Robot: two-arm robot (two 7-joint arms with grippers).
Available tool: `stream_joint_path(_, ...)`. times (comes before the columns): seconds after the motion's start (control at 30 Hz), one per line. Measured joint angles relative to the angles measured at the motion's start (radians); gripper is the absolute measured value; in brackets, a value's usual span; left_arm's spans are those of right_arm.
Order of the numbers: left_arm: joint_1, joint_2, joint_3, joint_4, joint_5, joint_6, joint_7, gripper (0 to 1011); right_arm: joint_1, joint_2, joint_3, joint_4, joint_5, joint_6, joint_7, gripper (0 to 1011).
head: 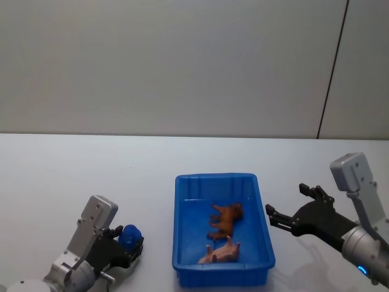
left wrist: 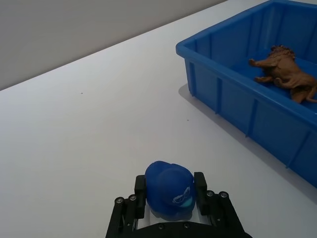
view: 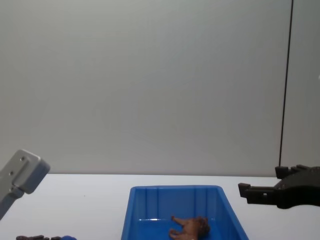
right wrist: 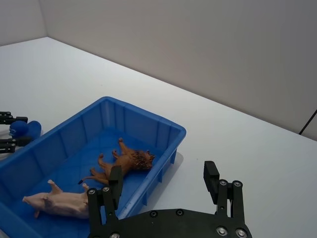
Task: Pick up the two dolls from the table and place them into the box.
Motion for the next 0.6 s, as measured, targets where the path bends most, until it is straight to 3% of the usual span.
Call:
stream_joint_path(0.07,-0.005,-0.003,0.000,0.008,0.002,0.001,-0.007,572,0.000,0.000,0.000,0.000,0.000,0.000,0.000,1001)
stream_joint_path(0.23,-0.014,-0.009,-0.001,0.020,0.005,0.001,-0.016,517,0.000,0.000,0.000,0.000,0.000,0.000,0.000,1001)
stream_joint_path(0.6,-0.034,-0.016,-0.004,-0.001,0.024,-0.010,-0.027,446,0.000,0.000,0.000,0.000,0.000,0.000,0.000,1001)
